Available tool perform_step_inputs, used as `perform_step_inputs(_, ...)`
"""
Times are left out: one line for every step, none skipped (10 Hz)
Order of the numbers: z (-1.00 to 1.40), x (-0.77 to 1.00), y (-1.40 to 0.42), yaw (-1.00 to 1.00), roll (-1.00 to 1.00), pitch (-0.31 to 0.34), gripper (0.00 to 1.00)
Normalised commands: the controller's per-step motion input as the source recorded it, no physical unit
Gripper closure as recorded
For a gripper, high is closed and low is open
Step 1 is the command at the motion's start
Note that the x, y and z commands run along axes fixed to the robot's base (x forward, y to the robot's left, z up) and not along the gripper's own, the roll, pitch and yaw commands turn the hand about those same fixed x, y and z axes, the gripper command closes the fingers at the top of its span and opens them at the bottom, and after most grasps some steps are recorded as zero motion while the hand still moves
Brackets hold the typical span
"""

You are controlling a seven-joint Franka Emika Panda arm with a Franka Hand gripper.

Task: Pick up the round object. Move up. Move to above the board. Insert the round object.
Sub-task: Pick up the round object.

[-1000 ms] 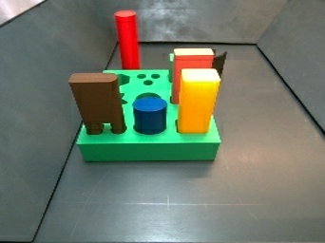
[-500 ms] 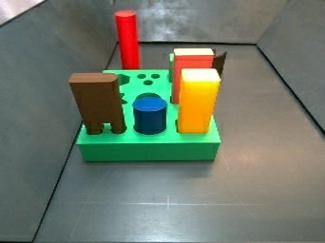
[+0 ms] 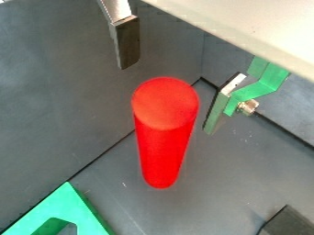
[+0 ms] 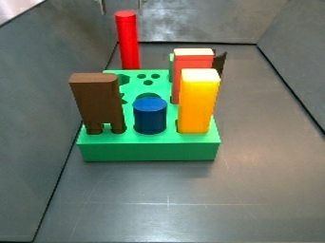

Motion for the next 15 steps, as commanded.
perform_step_inputs(-0.05, 0.21, -0.11, 0.0, 0.08, 0.066, 0.0)
perform_step_inputs(-0.18, 0.14, -0.1, 0.0, 0.02, 0.011, 0.0)
perform_step_inputs(-0.36, 0.11, -0.07, 0.0, 0.03, 0.0, 0.0)
perform_step_inputs(-0.46, 0.11, -0.02, 0.0, 0.07, 0.0, 0.0)
perform_step_inputs(-0.51, 0.09, -0.01, 0.0, 0.07, 0.0, 0.0)
perform_step_inputs(-0.49, 0.0, 0.0, 0.0, 0.08, 0.0, 0.0)
perform_step_inputs(-0.35, -0.12, 0.0, 0.0, 0.03, -0.019, 0.0)
perform_step_inputs(-0.02, -0.02, 0.0, 0.0, -0.06, -0.074, 0.0)
perform_step_inputs(0.0, 0.0, 0.0, 0.0, 0.0, -0.021, 0.0)
perform_step_inputs(0.0, 0.0, 0.0, 0.0, 0.0, 0.0, 0.0)
perform_step_inputs(0.0, 0.0, 0.0, 0.0, 0.0, 0.0, 1.0)
perform_step_inputs(0.0, 0.0, 0.0, 0.0, 0.0, 0.0, 1.0)
perform_step_inputs(0.0, 0.0, 0.0, 0.0, 0.0, 0.0, 1.0)
perform_step_inputs(0.0, 0.0, 0.0, 0.0, 0.0, 0.0, 1.0)
perform_step_inputs(0.0, 0.0, 0.0, 0.0, 0.0, 0.0, 1.0)
